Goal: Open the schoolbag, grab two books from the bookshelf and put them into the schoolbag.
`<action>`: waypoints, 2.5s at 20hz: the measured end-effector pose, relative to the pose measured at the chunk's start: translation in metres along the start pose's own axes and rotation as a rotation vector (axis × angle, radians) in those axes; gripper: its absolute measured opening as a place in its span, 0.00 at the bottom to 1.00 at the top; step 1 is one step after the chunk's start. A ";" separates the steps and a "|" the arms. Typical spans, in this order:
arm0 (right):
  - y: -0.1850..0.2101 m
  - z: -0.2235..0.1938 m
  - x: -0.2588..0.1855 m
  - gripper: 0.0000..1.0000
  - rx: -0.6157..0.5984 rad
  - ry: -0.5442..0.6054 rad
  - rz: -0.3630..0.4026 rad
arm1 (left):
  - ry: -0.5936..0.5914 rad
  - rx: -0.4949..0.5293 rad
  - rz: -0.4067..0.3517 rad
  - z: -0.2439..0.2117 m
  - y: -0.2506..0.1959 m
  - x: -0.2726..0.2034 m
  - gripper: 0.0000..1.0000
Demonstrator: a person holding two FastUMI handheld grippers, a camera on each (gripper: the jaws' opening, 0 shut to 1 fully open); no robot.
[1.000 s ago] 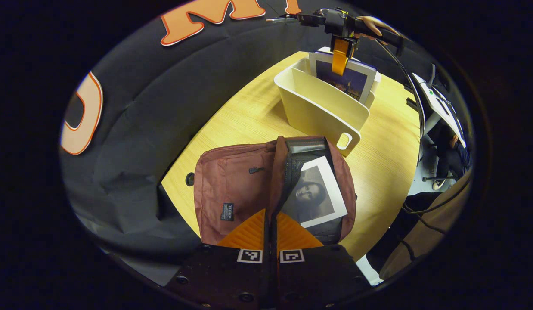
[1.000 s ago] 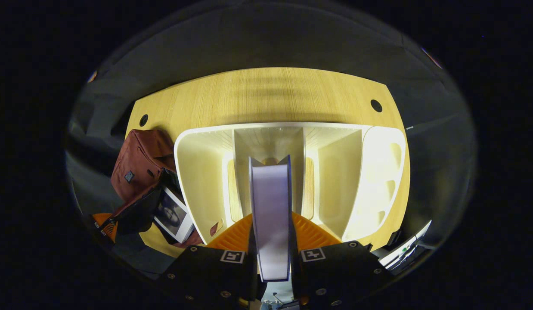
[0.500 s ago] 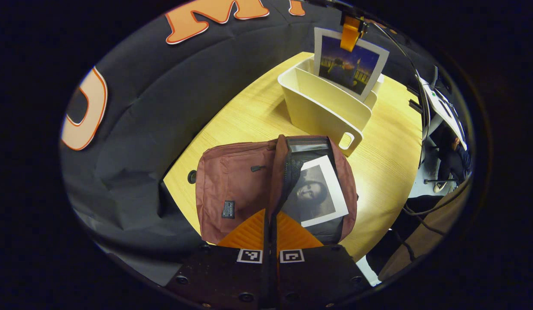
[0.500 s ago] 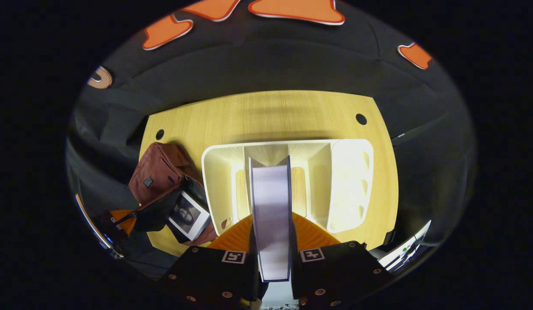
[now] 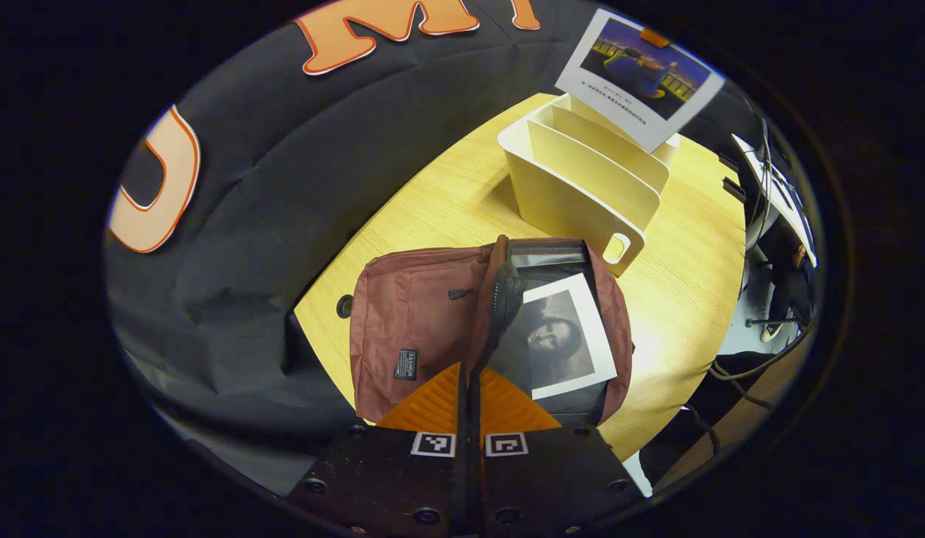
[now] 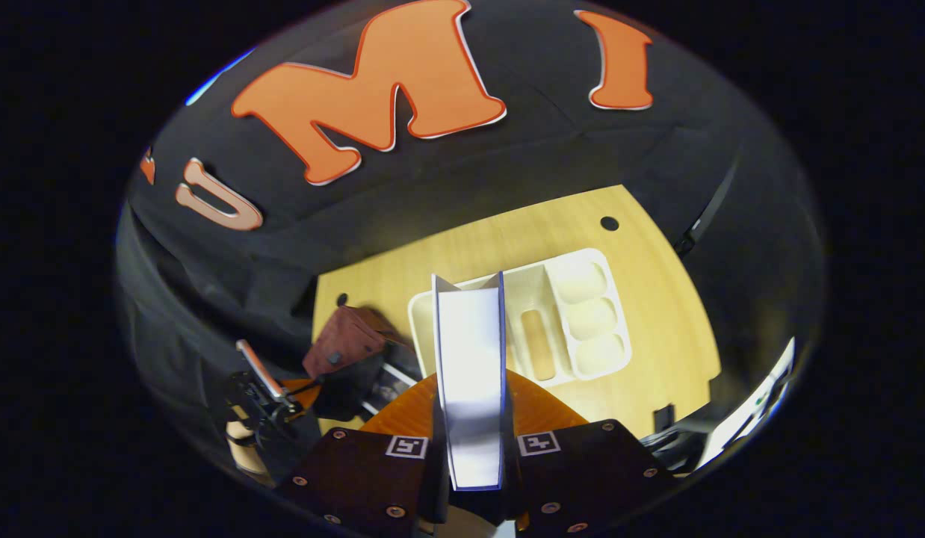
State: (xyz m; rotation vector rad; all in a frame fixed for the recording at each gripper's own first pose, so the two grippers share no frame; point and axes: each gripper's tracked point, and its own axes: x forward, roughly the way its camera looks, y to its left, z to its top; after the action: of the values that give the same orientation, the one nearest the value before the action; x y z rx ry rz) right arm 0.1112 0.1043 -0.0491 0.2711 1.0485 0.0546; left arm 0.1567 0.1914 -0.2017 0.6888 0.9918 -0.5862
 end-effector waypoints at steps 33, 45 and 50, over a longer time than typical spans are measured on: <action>0.160 -0.194 0.235 0.29 0.484 0.044 0.401 | -0.052 0.166 0.019 0.058 -0.024 -0.053 0.01; 0.153 -0.250 0.272 0.94 0.342 0.226 0.190 | -0.036 0.137 -0.004 0.045 -0.027 -0.048 0.00; 0.128 -0.263 0.253 0.98 0.261 0.249 0.131 | -0.043 0.088 -0.028 0.035 -0.033 -0.044 0.01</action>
State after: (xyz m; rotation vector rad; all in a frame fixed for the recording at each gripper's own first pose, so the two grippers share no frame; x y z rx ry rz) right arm 0.0220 0.3227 -0.3555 0.5811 1.2859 0.0710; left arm 0.1332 0.1497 -0.1571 0.7383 0.9409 -0.6695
